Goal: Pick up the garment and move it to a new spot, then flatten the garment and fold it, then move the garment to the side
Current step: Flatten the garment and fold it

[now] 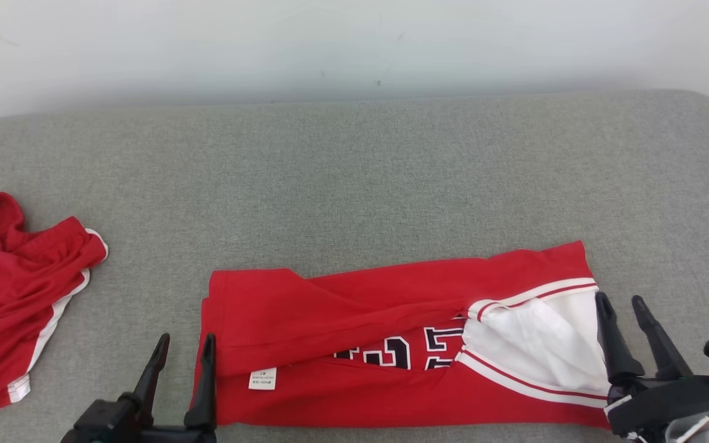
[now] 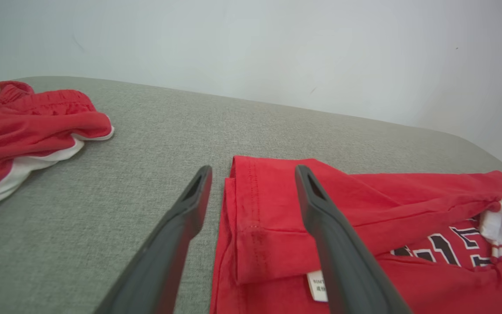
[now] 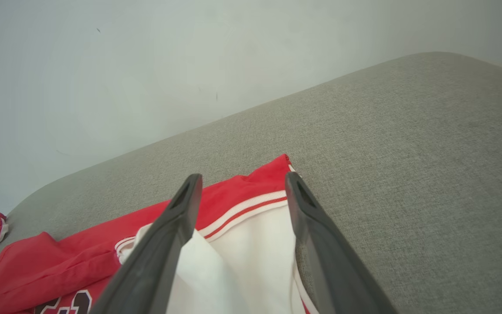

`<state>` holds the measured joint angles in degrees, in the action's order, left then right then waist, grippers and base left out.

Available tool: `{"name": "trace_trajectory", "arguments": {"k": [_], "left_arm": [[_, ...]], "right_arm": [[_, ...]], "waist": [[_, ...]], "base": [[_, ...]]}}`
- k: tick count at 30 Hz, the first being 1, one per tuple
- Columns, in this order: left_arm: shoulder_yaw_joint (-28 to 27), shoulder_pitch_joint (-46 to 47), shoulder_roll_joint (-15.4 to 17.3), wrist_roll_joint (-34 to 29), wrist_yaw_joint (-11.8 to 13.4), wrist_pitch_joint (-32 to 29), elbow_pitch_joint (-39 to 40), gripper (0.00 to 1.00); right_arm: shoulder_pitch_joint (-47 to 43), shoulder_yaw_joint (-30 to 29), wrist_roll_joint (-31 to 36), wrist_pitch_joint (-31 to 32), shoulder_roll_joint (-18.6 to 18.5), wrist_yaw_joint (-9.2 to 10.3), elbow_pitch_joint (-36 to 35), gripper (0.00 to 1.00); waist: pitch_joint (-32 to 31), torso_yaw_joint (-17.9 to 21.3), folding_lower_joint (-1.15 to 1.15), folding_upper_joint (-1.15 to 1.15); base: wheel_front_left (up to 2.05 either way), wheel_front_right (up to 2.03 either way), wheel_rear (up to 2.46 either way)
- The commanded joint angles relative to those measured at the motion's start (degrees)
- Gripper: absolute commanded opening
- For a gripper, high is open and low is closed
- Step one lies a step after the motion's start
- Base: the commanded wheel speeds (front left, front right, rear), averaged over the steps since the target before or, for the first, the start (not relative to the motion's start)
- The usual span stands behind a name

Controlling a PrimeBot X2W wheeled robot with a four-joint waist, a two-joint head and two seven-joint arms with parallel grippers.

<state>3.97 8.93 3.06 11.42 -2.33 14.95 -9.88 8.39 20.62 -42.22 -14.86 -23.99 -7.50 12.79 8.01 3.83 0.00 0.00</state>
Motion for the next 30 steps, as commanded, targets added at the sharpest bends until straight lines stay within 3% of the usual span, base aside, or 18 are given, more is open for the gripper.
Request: {"name": "trace_trajectory", "arguments": {"k": [1, 11, 22, 30], "left_arm": [[-0.6, -2.08, -0.02, -0.27, 0.43, 0.29, 1.04, 1.0], [-1.47, -5.1, -0.13, -1.05, 2.34, 0.29, 5.51, 1.0], [-1.47, -6.94, -0.12, -0.89, 4.13, 0.29, 8.47, 1.0], [-0.95, -6.58, -0.14, -0.5, 4.46, 0.3, 8.41, 1.0]], "right_arm": [[-1.61, -1.3, 0.43, -0.32, 0.19, 0.02, -1.3, 1.0], [-0.55, -4.68, 4.78, 3.36, 0.8, 0.02, 3.12, 1.0], [5.07, -6.1, 10.36, 10.22, 3.34, 0.02, 15.59, 1.0], [8.81, -3.91, 9.36, 12.62, 4.99, 0.02, 24.71, 1.0]], "waist": [[-0.73, -0.44, 0.0, 0.0], [-2.47, -2.2, 0.0, 0.0], [-2.62, -4.74, 0.0, 0.0], [-2.27, -6.07, 0.0, 0.0]], "base": [[0.0, 0.0, 0.0], [0.0, 0.0, 0.0], [0.0, 0.0, 0.0], [0.0, 0.0, 0.0]]}}
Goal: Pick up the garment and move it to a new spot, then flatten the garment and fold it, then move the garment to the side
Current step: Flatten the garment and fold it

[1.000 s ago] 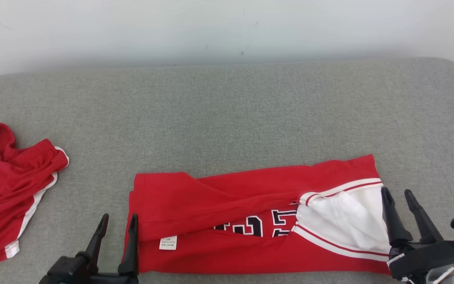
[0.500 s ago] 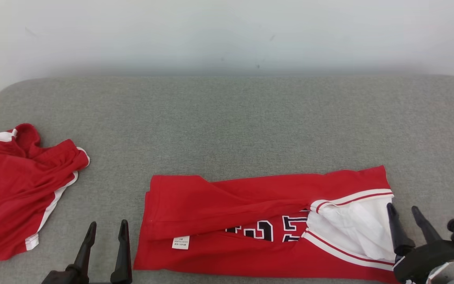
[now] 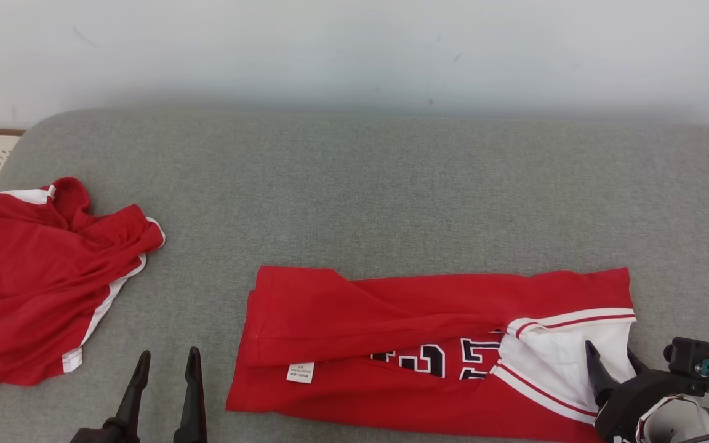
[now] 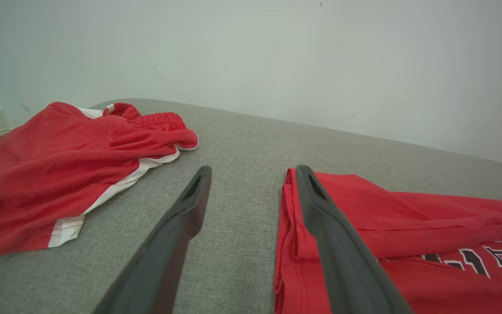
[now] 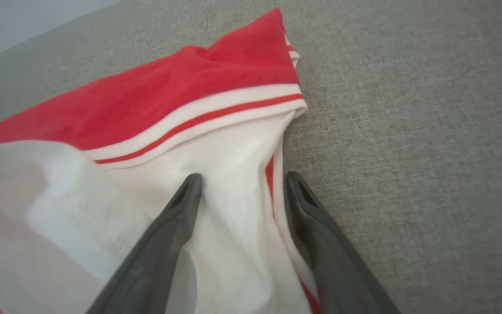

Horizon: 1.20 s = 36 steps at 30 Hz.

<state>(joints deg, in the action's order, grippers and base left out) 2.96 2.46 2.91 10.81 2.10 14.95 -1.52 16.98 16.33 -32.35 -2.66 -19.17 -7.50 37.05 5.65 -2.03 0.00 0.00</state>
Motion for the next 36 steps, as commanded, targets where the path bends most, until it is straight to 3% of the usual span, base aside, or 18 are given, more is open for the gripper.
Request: {"name": "trace_trajectory", "arguments": {"k": [1, 2, 3, 4, 9, 17, 23, 36], "left_arm": [[0.1, -0.07, 0.01, 0.13, 0.12, 0.3, 0.07, 1.0], [0.17, -0.01, 0.01, 0.16, 0.21, 0.3, 0.12, 1.0], [0.17, 0.02, 0.0, 0.15, 0.26, 0.3, 0.18, 1.0], [0.13, 0.02, 0.01, 0.18, 0.28, 0.3, 0.24, 1.0], [-0.37, -0.11, 0.0, 0.26, 0.41, 0.3, 0.32, 1.0], [-0.55, -0.24, 0.02, 0.56, 0.73, 0.3, 0.27, 1.0], [-0.71, -0.99, 0.01, 1.01, 0.94, 0.3, 0.28, 1.0], [-1.21, -0.48, 0.02, 1.22, 0.86, 0.3, 0.22, 1.0]], "right_arm": [[0.34, 0.83, -0.87, 0.74, 0.42, 0.02, 1.17, 1.0], [0.57, 1.2, -1.2, 0.7, 0.56, 0.02, 1.69, 0.49], [0.67, 1.69, -1.48, 0.81, 0.64, 0.0, 2.17, 0.16], [0.77, 2.21, -1.75, 0.92, 0.64, 0.0, 2.5, 0.0], [2.93, 2.47, -2.79, -1.63, -1.09, 0.04, 3.75, 0.0], [6.4, -2.1, -2.54, -6.55, -7.06, 0.04, 7.44, 0.0], [6.01, -0.83, -5.05, -5.82, -7.19, 0.04, 3.99, 0.0], [1.03, 7.43, -19.41, 3.39, -7.57, 0.01, -23.75, 0.0]], "waist": [[0.1, -0.33, 0.0, 0.0], [0.15, -0.45, 0.0, 0.0], [0.2, -0.55, 0.0, 0.0], [0.25, -0.6, 0.0, 0.0], [0.46, -0.22, 0.0, 0.0], [-0.1, 1.21, 0.0, 0.0], [-0.44, 2.37, 0.0, 0.0], [-0.2, 4.53, 0.0, 0.0]], "base": [[0.0, 0.0, 0.0], [0.0, 0.0, 0.0], [0.0, 0.0, 0.0], [0.0, 0.0, 0.0], [0.0, 0.0, 0.0], [0.0, 0.0, 0.0], [0.0, 0.0, 0.0], [0.0, 0.0, 0.0]]}}
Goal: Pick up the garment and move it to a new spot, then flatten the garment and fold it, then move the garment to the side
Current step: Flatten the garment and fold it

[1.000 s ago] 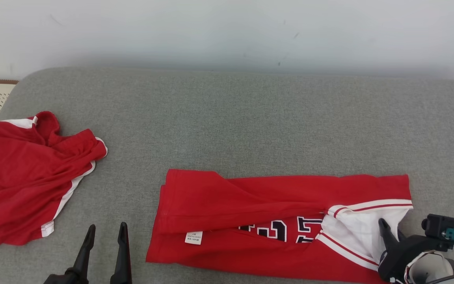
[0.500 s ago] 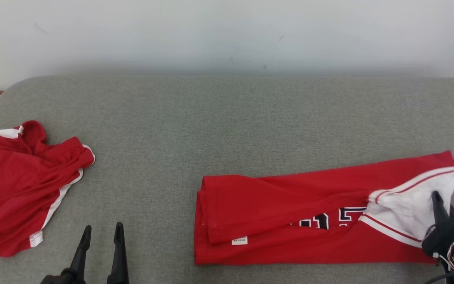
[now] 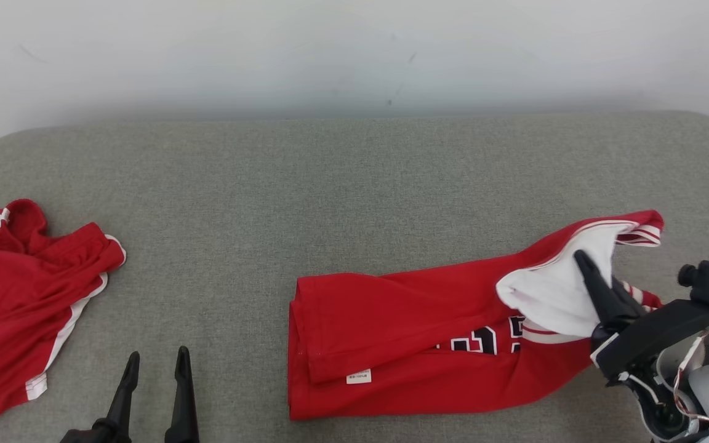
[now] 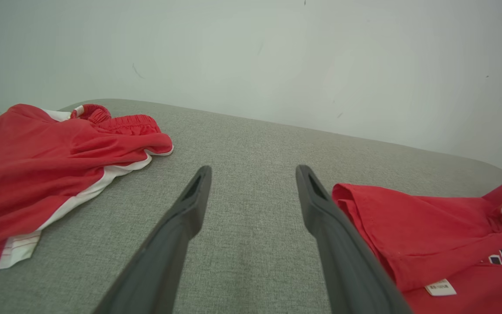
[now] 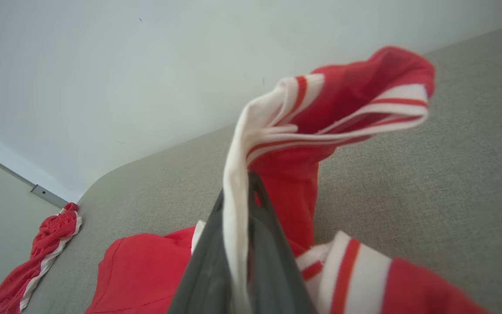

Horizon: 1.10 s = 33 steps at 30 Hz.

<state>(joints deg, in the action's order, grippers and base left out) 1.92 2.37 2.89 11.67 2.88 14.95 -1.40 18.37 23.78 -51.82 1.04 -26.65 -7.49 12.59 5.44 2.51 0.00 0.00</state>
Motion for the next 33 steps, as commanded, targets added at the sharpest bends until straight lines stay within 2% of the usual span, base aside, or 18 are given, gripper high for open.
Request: {"name": "trace_trajectory", "arguments": {"k": [1, 7, 12, 16, 17, 33], "left_arm": [[-0.12, -0.27, 0.03, 0.41, 0.04, 0.3, 0.1, 1.0], [0.53, 0.23, 0.02, 1.24, 0.23, 0.3, -0.26, 1.0], [1.32, 1.0, 0.02, 1.89, 0.45, 0.3, -0.78, 1.0], [2.24, 1.26, 0.03, 2.36, 0.64, 0.3, -1.34, 1.0], [2.91, 1.6, 0.02, 2.68, 0.7, 0.3, -1.61, 1.0], [5.63, 3.31, 0.02, 3.88, 0.66, 0.3, -3.41, 1.0]], "right_arm": [[-0.94, 0.42, -0.76, 0.57, 0.05, 0.0, -1.32, 0.0], [-3.68, 3.16, -3.36, 4.69, 1.72, -0.01, -11.01, 0.0], [-2.9, 5.21, -1.86, 6.77, 4.89, -0.01, -13.02, 0.0], [-1.8, 6.21, 0.19, 7.29, 8.1, -0.01, -11.65, 0.0], [-1.29, 7.03, 0.68, 7.77, 9.86, -0.01, -10.82, 0.0], [1.66, 8.2, 6.65, 5.36, 18.74, -0.01, 1.21, 0.0]], "waist": [[0.03, -0.11, 0.0, 0.0], [0.18, -1.43, 0.0, 0.0], [0.5, -3.03, 0.0, 0.0], [0.61, -4.56, 0.0, 0.0], [0.62, -5.44, 0.0, 0.0], [0.89, -9.83, 0.0, 0.0]], "base": [[0.0, 0.0, 0.0], [0.0, 0.0, 0.0], [0.0, 0.0, 0.0], [0.0, 0.0, 0.0], [0.0, 0.0, 0.0], [0.0, 0.0, 0.0]]}}
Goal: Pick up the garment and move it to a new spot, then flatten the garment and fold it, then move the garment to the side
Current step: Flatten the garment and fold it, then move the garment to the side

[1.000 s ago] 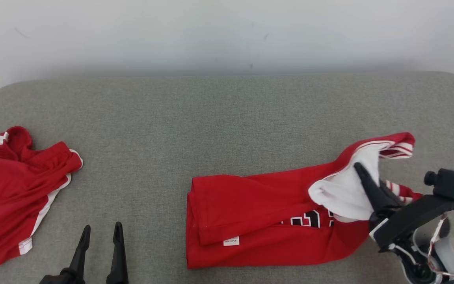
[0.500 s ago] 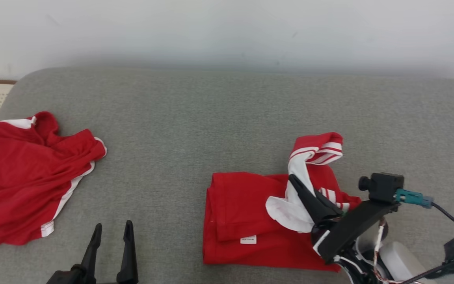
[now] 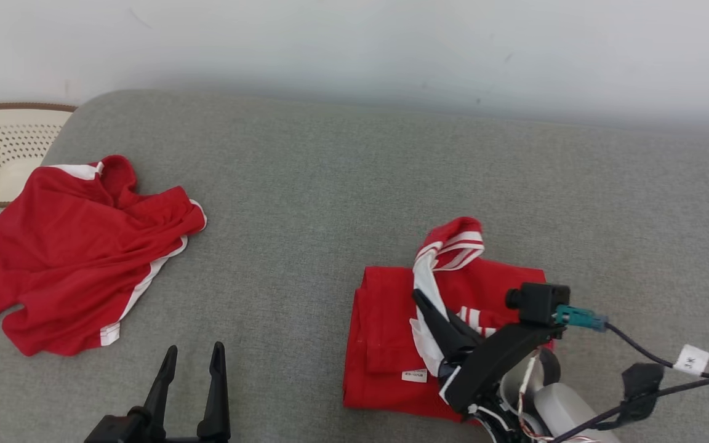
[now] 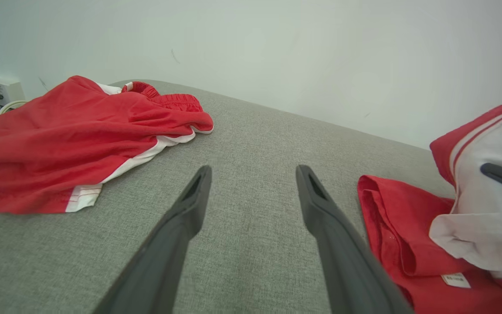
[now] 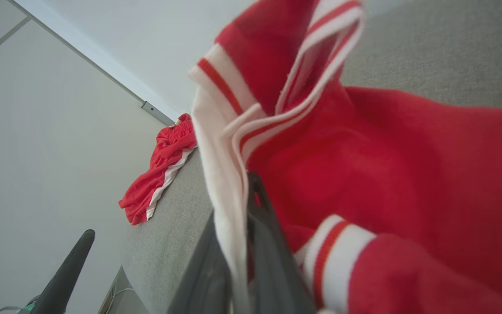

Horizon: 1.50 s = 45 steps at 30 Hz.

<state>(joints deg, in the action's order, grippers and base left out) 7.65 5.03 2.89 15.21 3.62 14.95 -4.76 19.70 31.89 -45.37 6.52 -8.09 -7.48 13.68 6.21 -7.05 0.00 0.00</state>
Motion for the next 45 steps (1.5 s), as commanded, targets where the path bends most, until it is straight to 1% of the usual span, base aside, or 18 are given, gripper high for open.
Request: {"name": "trace_trajectory", "arguments": {"k": [1, 5, 6, 7, 8, 10, 13, 17, 22, 26, 33, 37, 39, 45], "left_arm": [[0.06, 0.81, 0.02, 0.39, -0.06, 0.3, -0.17, 1.0], [0.33, 0.97, 0.02, 0.56, -0.27, 0.3, -0.82, 1.0], [0.35, 1.01, 0.02, 0.61, -0.3, 0.3, -0.97, 1.0], [0.27, 1.04, 0.02, 0.66, -0.3, 0.3, -1.0, 1.0], [0.15, 1.03, 0.02, 0.7, -0.28, 0.3, -1.06, 1.0], [-0.2, 0.87, 0.02, 0.74, -0.31, 0.3, -1.18, 1.0], [-0.61, 0.61, 0.02, 0.8, -0.27, 0.3, -1.22, 1.0], [-0.65, 0.53, 0.02, 0.98, -0.09, 0.3, -1.27, 1.0], [-0.96, 0.65, 0.01, 0.82, -0.29, 0.3, -1.17, 1.0], [-1.37, 0.8, 0.02, 0.49, -0.35, 0.3, -1.08, 1.0], [-1.62, 1.32, 0.01, 0.25, -0.84, 0.3, -1.06, 1.0], [-1.44, 0.96, 0.01, 0.0, -0.57, 0.3, -0.53, 1.0], [-1.42, 0.57, 0.01, -0.11, -0.34, 0.3, -0.3, 1.0], [-1.73, -0.53, 0.02, -0.35, -0.22, 0.3, -0.13, 1.0]], "right_arm": [[0.76, 0.08, 0.41, -0.59, 0.54, -0.02, 1.13, 0.0], [1.85, 0.92, 0.5, -1.64, 1.94, -0.02, 5.0, 0.01], [2.11, 1.07, 0.13, -2.04, 2.12, -0.02, 5.48, 0.47], [2.37, 1.22, -0.23, -2.47, 2.21, -0.02, 5.86, 0.83], [2.52, 1.45, -0.75, -2.73, 2.32, -0.02, 6.23, 1.0], [3.28, 2.19, -1.57, -3.27, 2.18, -0.02, 5.72, 1.0], [3.63, 3.42, -3.22, -4.04, 1.02, -0.02, 3.58, 1.0], [4.34, 3.89, -5.95, -5.76, -1.15, -0.02, -1.55, 1.0], [4.14, 1.88, -7.76, -7.92, -4.16, -0.02, -8.16, 1.0], [3.78, -1.23, -6.43, -10.02, -6.8, -0.02, -10.76, 1.0], [2.66, -5.52, 0.36, -12.75, -10.51, -0.02, -7.55, 1.0], [1.96, -6.62, 3.71, -14.11, -11.02, -0.02, -3.95, 1.0], [1.84, -6.82, 4.28, -14.58, -10.32, -0.02, -2.42, 1.0], [1.53, -6.96, 5.69, -15.31, -9.94, -0.02, 0.85, 1.0]], "waist": [[0.16, -0.43, 0.0, 0.0], [0.16, -1.01, 0.0, 0.0], [0.13, -1.12, 0.0, 0.0], [0.09, -1.2, 0.0, 0.0], [0.05, -1.23, 0.0, 0.0], [-0.01, -1.17, 0.0, 0.0], [-0.03, -0.82, 0.0, 0.0], [-0.13, -0.23, 0.0, 0.0], [-0.05, 0.5, 0.0, 0.0], [0.16, 0.93, 0.0, 0.0], [0.45, 0.94, 0.0, 0.0], [0.47, 0.86, 0.0, 0.0], [0.39, 0.91, 0.0, 0.0], [-0.17, 1.17, 0.0, 0.0]], "base": [[0.0, 0.0, 0.0], [0.0, 0.0, 0.0], [0.0, 0.0, 0.0], [0.0, 0.0, 0.0], [0.0, 0.0, 0.0], [0.0, 0.0, 0.0], [0.0, 0.0, 0.0], [0.0, 0.0, 0.0], [0.0, 0.0, 0.0], [0.0, 0.0, 0.0], [0.0, 0.0, 0.0], [0.0, 0.0, 0.0], [0.0, 0.0, 0.0], [0.0, 0.0, 0.0]]}}
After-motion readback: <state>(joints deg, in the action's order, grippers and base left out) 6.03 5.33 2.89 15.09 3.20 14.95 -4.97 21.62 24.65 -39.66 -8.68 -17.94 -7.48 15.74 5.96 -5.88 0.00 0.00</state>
